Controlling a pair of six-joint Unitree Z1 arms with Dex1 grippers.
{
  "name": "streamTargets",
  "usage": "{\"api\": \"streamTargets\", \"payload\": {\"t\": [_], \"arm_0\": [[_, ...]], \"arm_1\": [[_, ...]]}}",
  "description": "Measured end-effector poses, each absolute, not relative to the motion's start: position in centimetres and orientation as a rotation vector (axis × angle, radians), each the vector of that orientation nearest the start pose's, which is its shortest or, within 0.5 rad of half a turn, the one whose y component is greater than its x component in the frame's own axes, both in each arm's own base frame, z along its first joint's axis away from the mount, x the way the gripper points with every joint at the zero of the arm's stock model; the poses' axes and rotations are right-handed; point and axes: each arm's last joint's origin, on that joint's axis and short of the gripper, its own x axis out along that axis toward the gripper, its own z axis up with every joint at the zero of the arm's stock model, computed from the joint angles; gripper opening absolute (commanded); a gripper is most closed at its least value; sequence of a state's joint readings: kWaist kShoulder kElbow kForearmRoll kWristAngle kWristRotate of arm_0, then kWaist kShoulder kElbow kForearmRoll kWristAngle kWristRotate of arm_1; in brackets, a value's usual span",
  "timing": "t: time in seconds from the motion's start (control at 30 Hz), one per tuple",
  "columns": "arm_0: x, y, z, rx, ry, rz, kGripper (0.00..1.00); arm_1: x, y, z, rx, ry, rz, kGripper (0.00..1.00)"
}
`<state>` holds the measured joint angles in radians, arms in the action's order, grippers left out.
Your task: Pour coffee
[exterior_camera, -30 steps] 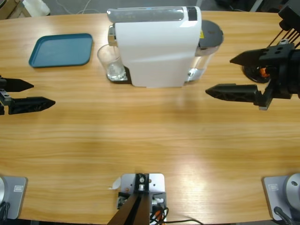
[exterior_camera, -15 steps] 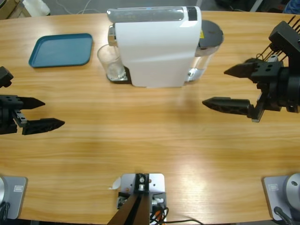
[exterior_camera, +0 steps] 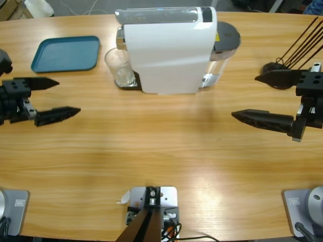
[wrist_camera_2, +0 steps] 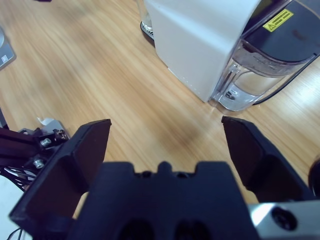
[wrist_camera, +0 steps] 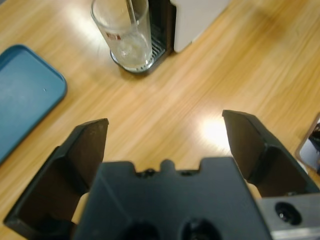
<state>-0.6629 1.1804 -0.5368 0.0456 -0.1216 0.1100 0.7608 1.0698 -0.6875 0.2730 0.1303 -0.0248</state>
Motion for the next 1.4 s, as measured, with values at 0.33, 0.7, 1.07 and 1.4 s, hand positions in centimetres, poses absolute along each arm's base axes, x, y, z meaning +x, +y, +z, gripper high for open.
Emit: {"api": "streamTargets", "payload": {"t": [0.33,0.7,1.07,1.4], "arm_0": [[11.7,-9.4,26.2,0.218,0.552,-0.765,0.993],[10.6,-8.6,26.9,0.192,0.463,-0.758,0.996],[11.0,-7.7,27.8,0.171,0.422,-0.683,0.996],[11.0,-7.7,27.8,0.171,0.422,-0.682,0.996]], "arm_1": [[10.5,10.8,31.0,-0.247,0.619,0.857,0.968],[10.6,10.7,31.0,-0.25,0.615,0.835,0.968],[10.6,10.7,31.0,-0.249,0.615,0.835,0.968],[10.7,10.7,31.1,-0.247,0.608,0.837,0.968]]}}
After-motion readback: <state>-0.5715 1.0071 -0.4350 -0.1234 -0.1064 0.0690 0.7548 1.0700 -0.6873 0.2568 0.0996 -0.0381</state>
